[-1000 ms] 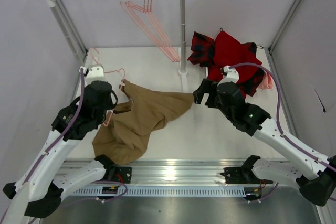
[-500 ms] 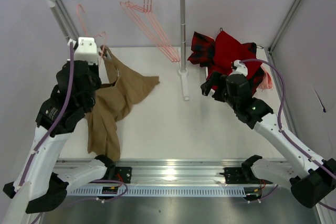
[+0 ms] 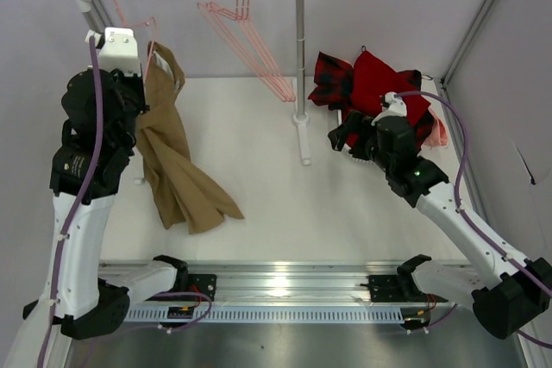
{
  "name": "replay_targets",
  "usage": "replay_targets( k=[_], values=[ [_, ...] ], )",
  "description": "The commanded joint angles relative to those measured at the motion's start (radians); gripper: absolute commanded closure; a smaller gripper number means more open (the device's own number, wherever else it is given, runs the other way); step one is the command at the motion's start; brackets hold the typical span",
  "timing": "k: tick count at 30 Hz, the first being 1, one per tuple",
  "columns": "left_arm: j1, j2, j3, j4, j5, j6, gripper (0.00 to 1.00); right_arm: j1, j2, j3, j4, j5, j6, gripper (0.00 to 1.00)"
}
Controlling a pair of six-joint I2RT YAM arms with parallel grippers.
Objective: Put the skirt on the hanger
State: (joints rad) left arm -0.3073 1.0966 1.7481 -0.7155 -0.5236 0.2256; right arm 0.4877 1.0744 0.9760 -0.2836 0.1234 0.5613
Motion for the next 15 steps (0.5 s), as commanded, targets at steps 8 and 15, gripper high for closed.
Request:
replay_targets(
  k=[8, 15],
  values=[
    [0.195, 0.02, 0.011, 0.229, 0.396, -0.035, 1.0, -0.009, -0.025, -0.013, 0.15, -0.042, -0.126, 0.01],
    [0.246, 0.065, -0.021, 0.271, 0.401, -0.072, 1.0, -0.021, -0.01, -0.014, 0.156, -0.062, -0.132, 0.01]
  ],
)
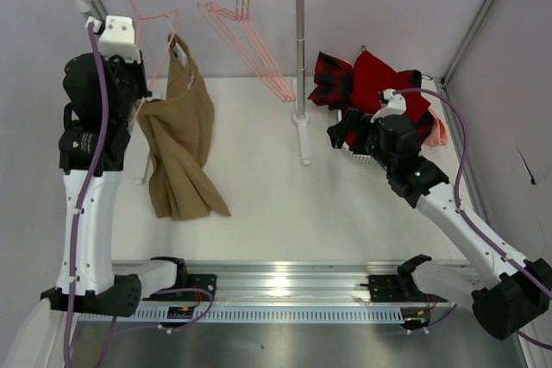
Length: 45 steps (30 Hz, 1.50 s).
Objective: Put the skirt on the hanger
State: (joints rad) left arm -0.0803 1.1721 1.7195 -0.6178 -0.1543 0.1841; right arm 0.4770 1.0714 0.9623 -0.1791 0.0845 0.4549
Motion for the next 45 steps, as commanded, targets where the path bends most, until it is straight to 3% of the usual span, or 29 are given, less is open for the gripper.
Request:
replay_targets(
  k=[1, 25, 35, 42, 45],
  values=[
    [0.031, -0.008, 0.002, 0.19, 0.022, -0.04, 1.0, -0.012, -0.001, 0.0, 0.052, -0.031, -0.027, 0.01],
    [0.22, 0.139, 0.048, 0.266, 0.071, -0.049, 1.0, -0.052, 0.065, 0.009, 0.086, -0.029, 0.008, 0.01],
    [0.303, 0.052, -0.194, 0.352, 0.191, -0.081, 1.0, -0.081, 0.09, 0.058, 0.037, -0.037, 0.015, 0.01],
    [0.306, 0.075, -0.254, 0.371, 0.196, -0.09, 0.99, -0.084, 0.102, 0.093, 0.01, -0.051, 0.004, 0.01],
    [0.304, 0.048, -0.297, 0.395, 0.206, -0.106, 0.87, -0.086, 0.105, 0.108, -0.011, -0.049, -0.001, 0.01]
  ],
)
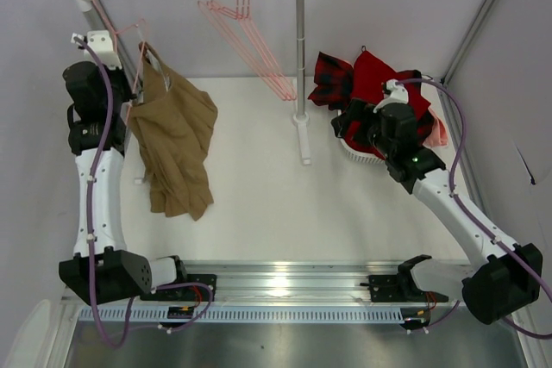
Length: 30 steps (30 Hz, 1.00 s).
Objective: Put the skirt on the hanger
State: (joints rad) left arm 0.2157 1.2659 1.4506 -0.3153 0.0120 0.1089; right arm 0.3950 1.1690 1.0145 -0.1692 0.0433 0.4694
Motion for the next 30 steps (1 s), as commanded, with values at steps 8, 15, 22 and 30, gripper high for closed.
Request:
replay_targets(
  k=[8, 15, 22, 30],
  values=[
    [0.008, -0.094, 0.134, -0.054, 0.031, -0.066, 0.03, -0.01, 0.087, 0.243, -0.18, 0.049, -0.061, 0.01],
    [0.008, -0.152, 0.385, -0.3, 0.051, -0.193, 0.0, -0.016, 0.066, 0.318, -0.191, 0.105, -0.095, 0.01],
    [-0.121, -0.229, 0.378, -0.366, 0.35, -0.35, 0.0, -0.019, 0.006, 0.39, -0.199, 0.171, -0.135, 0.01],
    [-0.475, -0.354, -0.031, -0.267, 0.14, -0.359, 0.01, -0.018, -0.127, 0.397, -0.105, 0.11, -0.106, 0.01]
  ],
)
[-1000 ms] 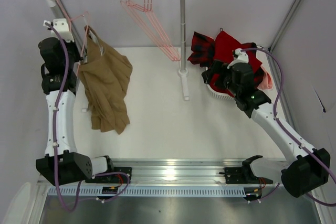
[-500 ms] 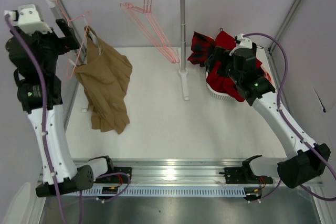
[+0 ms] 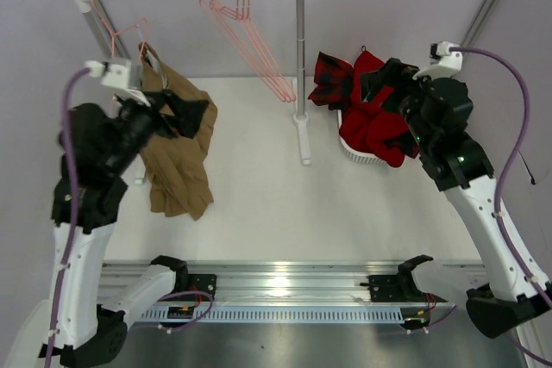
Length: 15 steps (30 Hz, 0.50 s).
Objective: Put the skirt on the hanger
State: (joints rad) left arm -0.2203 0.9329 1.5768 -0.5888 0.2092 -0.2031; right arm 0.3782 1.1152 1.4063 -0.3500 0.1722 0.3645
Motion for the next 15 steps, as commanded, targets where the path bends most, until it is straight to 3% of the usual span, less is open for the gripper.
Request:
replay_targets(
  k=[1, 4, 9, 15],
  values=[
    [-0.053, -0.044, -0.202, 0.032, -0.065, -0.062, 0.0, -0.001, -0.089, -0.016, 0.083, -0.025, 0.01, 0.01],
    [-0.08, -0.144, -0.429, 0.163, -0.071, -0.03, 0.0, 0.004, -0.165, -0.13, 0.088, -0.081, 0.04, 0.01],
    [-0.085, -0.259, -0.76, 0.306, -0.076, -0.064, 0.0, 0.031, -0.349, -0.471, 0.174, -0.094, 0.065, 0.01],
    [-0.085, -0.329, -0.911, 0.342, -0.174, -0.153, 0.0, 0.064, -0.468, -0.67, 0.18, 0.01, 0.096, 0.01]
  ],
)
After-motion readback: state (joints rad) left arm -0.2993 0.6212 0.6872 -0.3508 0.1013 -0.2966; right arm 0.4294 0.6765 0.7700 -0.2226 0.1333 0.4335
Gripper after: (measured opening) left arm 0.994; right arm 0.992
